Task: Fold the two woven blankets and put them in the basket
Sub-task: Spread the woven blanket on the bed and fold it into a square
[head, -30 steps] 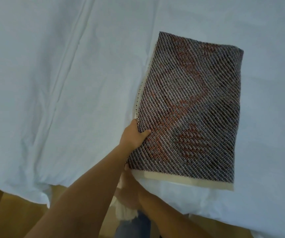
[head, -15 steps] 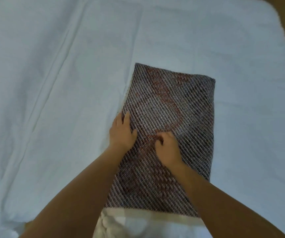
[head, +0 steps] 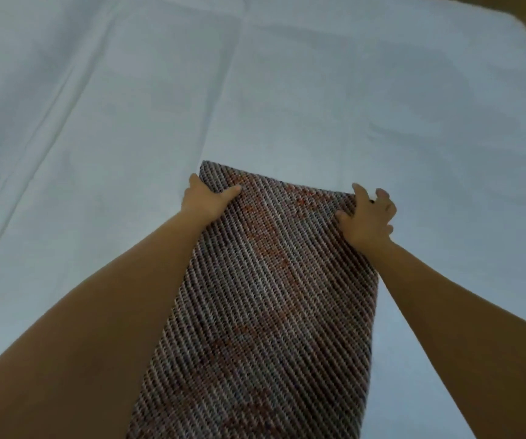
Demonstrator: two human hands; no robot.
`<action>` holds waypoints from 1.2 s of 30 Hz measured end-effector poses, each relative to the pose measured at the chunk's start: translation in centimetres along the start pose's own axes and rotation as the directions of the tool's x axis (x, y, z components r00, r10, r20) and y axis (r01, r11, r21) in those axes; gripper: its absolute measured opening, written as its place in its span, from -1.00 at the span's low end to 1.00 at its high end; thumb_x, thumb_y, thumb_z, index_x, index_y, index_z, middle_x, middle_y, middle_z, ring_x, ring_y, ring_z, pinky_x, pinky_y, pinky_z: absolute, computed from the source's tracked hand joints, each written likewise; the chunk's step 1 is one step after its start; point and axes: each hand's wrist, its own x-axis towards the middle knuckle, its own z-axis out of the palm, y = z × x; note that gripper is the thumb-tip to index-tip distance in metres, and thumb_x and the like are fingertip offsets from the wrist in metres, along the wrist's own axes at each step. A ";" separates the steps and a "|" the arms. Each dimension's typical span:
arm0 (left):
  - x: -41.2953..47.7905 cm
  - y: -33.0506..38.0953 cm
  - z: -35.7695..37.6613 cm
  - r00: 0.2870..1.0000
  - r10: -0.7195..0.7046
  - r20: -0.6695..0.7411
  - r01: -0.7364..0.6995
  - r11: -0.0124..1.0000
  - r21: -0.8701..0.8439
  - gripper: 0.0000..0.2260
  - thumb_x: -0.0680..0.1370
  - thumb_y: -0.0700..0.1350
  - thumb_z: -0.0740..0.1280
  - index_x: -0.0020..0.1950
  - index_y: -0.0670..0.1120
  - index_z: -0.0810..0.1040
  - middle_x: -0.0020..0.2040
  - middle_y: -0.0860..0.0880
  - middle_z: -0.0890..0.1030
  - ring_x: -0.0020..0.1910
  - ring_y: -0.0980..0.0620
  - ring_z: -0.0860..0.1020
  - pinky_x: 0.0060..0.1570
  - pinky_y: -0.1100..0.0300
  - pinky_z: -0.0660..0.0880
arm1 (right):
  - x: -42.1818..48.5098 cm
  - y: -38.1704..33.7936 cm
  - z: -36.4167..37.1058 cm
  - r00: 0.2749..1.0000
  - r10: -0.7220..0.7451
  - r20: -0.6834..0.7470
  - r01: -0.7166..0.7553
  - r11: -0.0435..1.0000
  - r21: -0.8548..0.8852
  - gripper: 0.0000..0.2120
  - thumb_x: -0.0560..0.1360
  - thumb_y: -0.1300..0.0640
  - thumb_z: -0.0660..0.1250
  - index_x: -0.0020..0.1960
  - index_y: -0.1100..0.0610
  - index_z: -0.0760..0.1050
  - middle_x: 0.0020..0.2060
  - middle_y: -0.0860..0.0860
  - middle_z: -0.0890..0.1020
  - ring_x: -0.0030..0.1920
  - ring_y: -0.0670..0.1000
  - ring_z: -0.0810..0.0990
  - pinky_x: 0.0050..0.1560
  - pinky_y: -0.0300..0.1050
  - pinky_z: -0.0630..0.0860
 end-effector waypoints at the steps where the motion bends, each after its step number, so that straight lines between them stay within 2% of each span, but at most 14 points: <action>1: 0.5 0.2 0.2 1.000 -0.020 -0.008 0.020 1.000 -0.007 -0.09 0.32 0.25 0.43 0.46 -0.16 0.11 0.38 -0.18 0.36 0.33 -0.20 0.38 0.33 -0.07 0.33 | 0.8 0.2 -0.1 0.999 0.014 0.033 -0.013 1.000 -0.010 -0.36 0.50 -0.03 0.30 0.48 -0.03 0.08 0.50 0.15 -0.05 0.48 0.21 -0.10 0.37 0.37 0.11; 3: 1.5 0.5 0.3 0.999 -0.040 -0.020 0.039 0.999 -0.023 -0.11 0.26 0.24 0.49 0.41 -0.16 0.23 0.33 -0.15 0.43 0.28 -0.17 0.43 0.29 -0.04 0.38 | 2.0 0.8 -0.2 0.995 0.081 0.059 -0.078 0.995 -0.054 -0.23 0.41 -0.17 0.37 0.47 0.00 0.08 0.48 0.14 0.00 0.46 0.23 -0.03 0.33 0.33 0.19; 6: 2.5 1.3 0.0 0.997 -0.058 0.056 0.065 0.988 -0.140 -0.29 0.25 0.15 0.54 0.27 -0.17 0.45 0.18 -0.10 0.55 0.09 -0.10 0.54 0.12 0.09 0.46 | 3.2 1.6 -0.1 0.982 0.168 0.092 -0.165 0.986 -0.034 -0.11 0.28 -0.27 0.44 0.41 0.13 0.14 0.33 0.18 0.26 0.33 0.25 0.26 0.16 0.17 0.38; 7: 2.8 1.7 -0.3 0.994 -0.065 0.085 0.080 0.979 -0.188 -0.37 0.27 0.09 0.55 0.22 -0.19 0.49 0.10 -0.11 0.58 -0.01 -0.08 0.57 0.05 0.11 0.49 | 3.6 1.6 -0.1 0.980 0.162 0.117 -0.165 0.986 0.017 -0.16 0.28 -0.24 0.46 0.35 0.18 0.20 0.23 0.18 0.36 0.25 0.23 0.37 0.06 0.09 0.42; 9: 3.2 2.8 -0.8 0.987 -0.072 0.147 0.109 0.958 -0.266 -0.54 0.32 -0.06 0.54 0.13 -0.23 0.54 -0.05 -0.10 0.63 -0.18 -0.03 0.62 -0.13 0.15 0.55 | 4.5 1.3 -0.4 0.987 0.104 0.121 -0.120 0.985 0.127 -0.43 0.33 -0.09 0.48 0.11 0.25 0.36 -0.06 0.13 0.48 0.07 0.20 0.50 -0.14 -0.06 0.39; 11: 3.5 4.2 -1.4 0.981 -0.036 0.189 0.100 0.935 -0.340 -0.72 0.38 -0.17 0.49 0.03 -0.21 0.57 -0.15 -0.08 0.65 -0.30 0.03 0.65 -0.32 0.21 0.58 | 5.6 0.7 -1.0 0.999 0.019 0.035 -0.025 0.984 0.174 -0.69 0.40 0.06 0.42 -0.10 0.21 0.36 -0.29 0.03 0.43 -0.09 0.15 0.51 -0.24 -0.12 0.32; 13: 4.1 4.9 -2.1 0.990 -0.001 0.142 0.066 0.890 -0.451 -0.87 0.42 -0.21 0.45 -0.06 -0.16 0.59 -0.18 -0.07 0.65 -0.32 0.06 0.65 -0.37 0.23 0.57 | 6.6 0.0 -1.6 0.993 -0.071 -0.098 0.090 0.973 0.214 -0.78 0.44 0.11 0.34 -0.14 0.16 0.31 -0.34 -0.04 0.36 -0.21 0.06 0.42 -0.30 -0.12 0.25; 16: 4.9 4.3 -2.6 0.999 -0.029 -0.038 0.007 0.874 -0.486 -0.84 0.46 -0.23 0.40 0.03 -0.19 0.57 -0.11 -0.07 0.62 -0.22 0.04 0.61 -0.23 0.21 0.55 | 7.2 -0.7 -1.4 0.974 -0.091 -0.207 0.141 0.960 0.242 -0.77 0.48 0.05 0.31 -0.09 0.15 0.30 -0.21 0.01 0.43 -0.20 0.02 0.39 -0.24 -0.12 0.29; 20: 4.9 3.2 -1.7 0.997 0.009 -0.075 -0.026 0.974 -0.224 -0.74 0.47 -0.20 0.38 0.14 -0.23 0.51 0.08 -0.17 0.58 0.03 -0.12 0.56 0.13 0.02 0.50 | 7.1 0.0 0.4 0.998 -0.041 -0.044 0.045 0.994 0.102 -0.70 0.52 0.07 0.27 0.14 0.25 0.38 0.08 0.20 0.48 0.04 0.18 0.48 -0.03 -0.02 0.40; 23: 4.7 3.8 -2.8 0.997 0.021 -0.069 -0.034 0.979 -0.201 -0.86 0.40 -0.24 0.41 -0.10 -0.18 0.50 -0.05 -0.22 0.58 -0.07 -0.15 0.57 0.03 0.00 0.54 | 7.0 0.0 -0.3 0.998 -0.067 -0.016 0.067 0.997 0.048 -0.71 0.52 0.15 0.25 0.19 0.26 0.39 0.13 0.23 0.49 0.10 0.22 0.48 0.00 -0.04 0.40; 26: 3.7 4.5 -4.2 0.996 0.084 -0.025 -0.087 0.978 -0.190 -0.89 0.35 -0.33 0.35 -0.23 -0.14 0.49 -0.29 -0.11 0.49 -0.30 -0.04 0.47 -0.26 0.18 0.47 | 6.6 -0.3 -1.6 0.999 -0.052 -0.014 0.053 0.995 0.085 -0.72 0.47 0.28 0.20 0.18 0.27 0.42 0.13 0.23 0.50 0.08 0.22 0.50 -0.03 -0.08 0.39; 30: 1.4 4.1 -5.3 0.989 0.146 0.026 -0.140 0.977 -0.159 -0.76 0.37 -0.36 0.34 0.01 -0.19 0.57 -0.23 -0.07 0.53 -0.28 0.02 0.50 -0.29 0.24 0.47 | 3.7 -0.8 -2.8 0.987 -0.033 -0.154 0.070 0.968 0.242 -0.60 0.47 0.25 0.22 0.31 0.24 0.33 0.23 0.22 0.45 0.23 0.21 0.43 0.19 0.00 0.38; 33: -0.1 2.4 -6.1 0.976 0.196 -0.093 -0.201 0.979 -0.040 -0.61 0.39 -0.28 0.39 0.21 -0.20 0.50 0.02 -0.13 0.54 -0.04 -0.04 0.51 -0.02 0.15 0.48 | -0.8 0.2 -2.2 0.980 0.054 -0.193 0.019 0.934 0.356 -0.34 0.48 0.07 0.30 0.47 0.17 0.09 0.37 0.20 0.30 0.38 0.20 0.26 0.36 0.10 0.21; 36: -3.7 -0.7 -5.2 0.968 0.214 -0.130 -0.196 0.971 0.138 -0.42 0.44 -0.13 0.36 0.42 -0.15 0.26 0.32 -0.17 0.39 0.25 -0.13 0.42 0.25 0.03 0.38 | -7.0 2.5 0.8 0.991 0.083 -0.101 -0.039 0.925 0.378 -0.38 0.48 0.07 0.29 0.45 0.21 0.14 0.32 0.23 0.36 0.33 0.24 0.32 0.34 0.14 0.26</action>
